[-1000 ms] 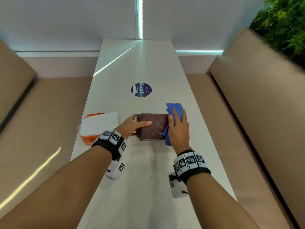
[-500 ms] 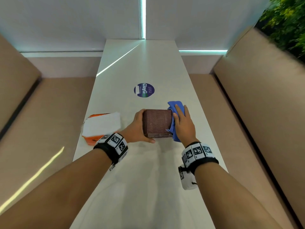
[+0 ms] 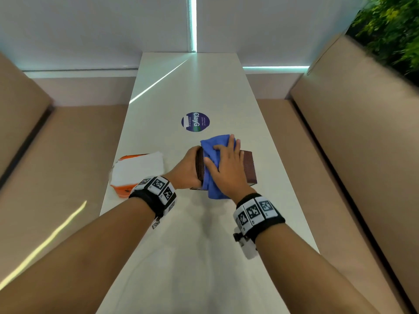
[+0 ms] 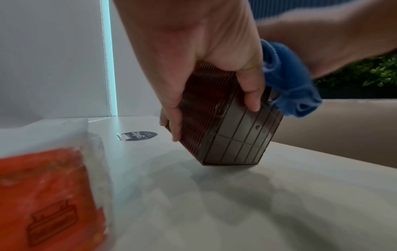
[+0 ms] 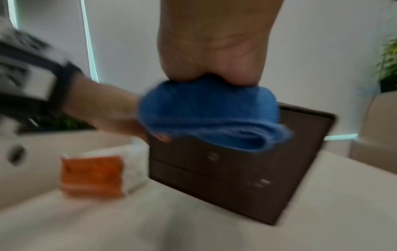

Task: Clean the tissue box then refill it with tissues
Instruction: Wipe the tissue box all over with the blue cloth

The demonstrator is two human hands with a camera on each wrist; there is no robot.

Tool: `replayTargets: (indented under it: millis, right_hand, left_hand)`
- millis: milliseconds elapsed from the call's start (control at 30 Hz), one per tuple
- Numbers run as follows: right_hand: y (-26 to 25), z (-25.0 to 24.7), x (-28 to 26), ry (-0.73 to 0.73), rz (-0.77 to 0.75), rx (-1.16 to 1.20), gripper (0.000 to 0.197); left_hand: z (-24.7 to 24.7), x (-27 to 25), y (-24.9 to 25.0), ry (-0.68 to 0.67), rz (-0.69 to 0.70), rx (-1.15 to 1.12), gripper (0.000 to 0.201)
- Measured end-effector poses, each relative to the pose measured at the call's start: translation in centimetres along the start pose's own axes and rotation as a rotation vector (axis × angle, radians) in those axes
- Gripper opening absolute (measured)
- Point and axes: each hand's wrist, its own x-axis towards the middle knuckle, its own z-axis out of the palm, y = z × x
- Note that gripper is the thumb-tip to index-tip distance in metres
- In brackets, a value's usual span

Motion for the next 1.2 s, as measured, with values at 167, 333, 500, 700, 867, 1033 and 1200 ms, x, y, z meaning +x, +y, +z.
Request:
replayTargets:
  millis: [167,333,500,700,867,1033,1200]
  right_hand:
    - [4.2,-0.8,1.4,-0.083,0.082,-0.099,0.052]
    - [3.6,-0.6,1.4,-0.008,0.316,-0.184,0.055]
    - [0.0,0.9,0.3,-0.056,-0.043,-0.080,0.055]
    - [3.4,1.1,-1.8,0.043,-0.342,-0.036,0.052]
    - [6.2,-0.2,-1.0,0.060,0.068,-0.004,0.047]
    - [3.6,0.8,-1.1,0.122,-0.078,0.120,0.054]
    - [2.2,1.4,-1.9,0.110,-0.347,0.000,0.046]
  left_hand:
    - [-0.2,-0.3,-0.5,-0.034,-0.143,-0.018,0.116]
    - [0.2,-0.3,-0.5,0.000,-0.138,-0.007,0.116]
    - [0.1,0.0,1.3,0.047,-0.010,-0.098,0.066]
    - [-0.2,0.0,1.2,-0.025,-0.026,-0.089,0.092]
    - [-0.2,0.2,0.7,-0.006,-0.209,-0.021,0.118]
    - [0.2,0.8,1.6,0.026,-0.155,-0.021,0.099]
    - [0.1,0.4,2.6,-0.007,-0.082,-0.203,0.075]
